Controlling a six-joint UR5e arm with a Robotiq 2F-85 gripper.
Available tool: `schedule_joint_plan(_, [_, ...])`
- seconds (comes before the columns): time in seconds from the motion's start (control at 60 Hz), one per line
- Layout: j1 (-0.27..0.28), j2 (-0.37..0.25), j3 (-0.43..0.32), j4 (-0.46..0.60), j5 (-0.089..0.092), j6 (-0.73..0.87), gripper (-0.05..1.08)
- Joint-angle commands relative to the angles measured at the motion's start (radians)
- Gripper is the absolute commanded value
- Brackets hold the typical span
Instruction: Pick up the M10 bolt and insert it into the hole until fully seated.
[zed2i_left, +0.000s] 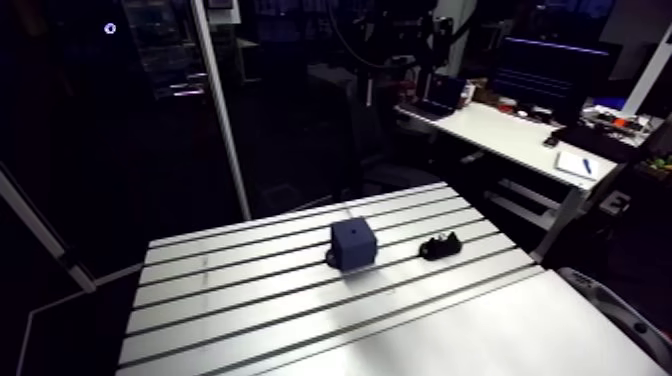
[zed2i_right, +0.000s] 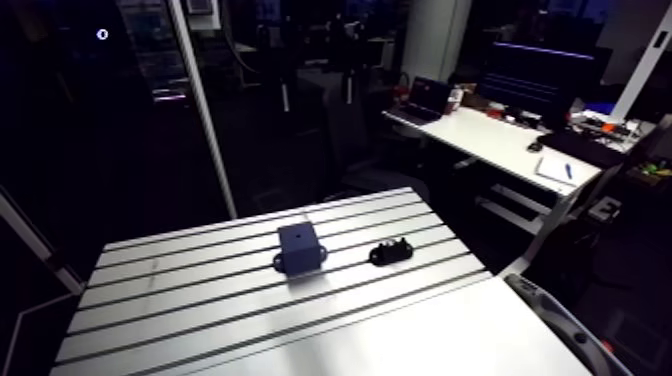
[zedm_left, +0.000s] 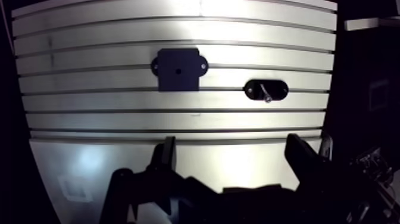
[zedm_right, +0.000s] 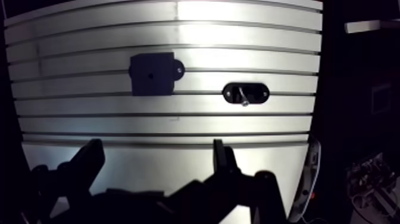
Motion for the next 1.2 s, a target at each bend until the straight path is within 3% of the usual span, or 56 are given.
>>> schedule_joint_plan(0.017, [-0.074,0.008,0.055,-0.115,0.001,-0.096,0.01])
schedule_joint_plan(0.117, [-0.111,0.015,0.096,-0.203,0.01,-0.188,0.01])
schedule_joint_plan(0.233, [-0.116,0.017,0.136,-0.26,0.022,-0.236,0.01])
schedule_joint_plan(0.3, [-0.132,0.036,0.167,-0.305,0.05,-0.257,0.01])
schedule_joint_plan(0.367, [-0.139,0.04,0.18,-0.315,0.056,-0.257,0.01])
schedule_joint_plan(0.417, [-0.161,0.04,0.206,-0.341,0.073,-0.259,0.01])
schedule_joint_plan(0.783, [-0.217,0.042,0.315,-0.496,0.076,-0.277,0.01])
schedule_joint_plan(0.933, [-0.238,0.042,0.356,-0.548,0.1,-0.277,0.01])
schedule_joint_plan(1.2, [-0.275,0.063,0.401,-0.585,0.116,-0.301,0.01])
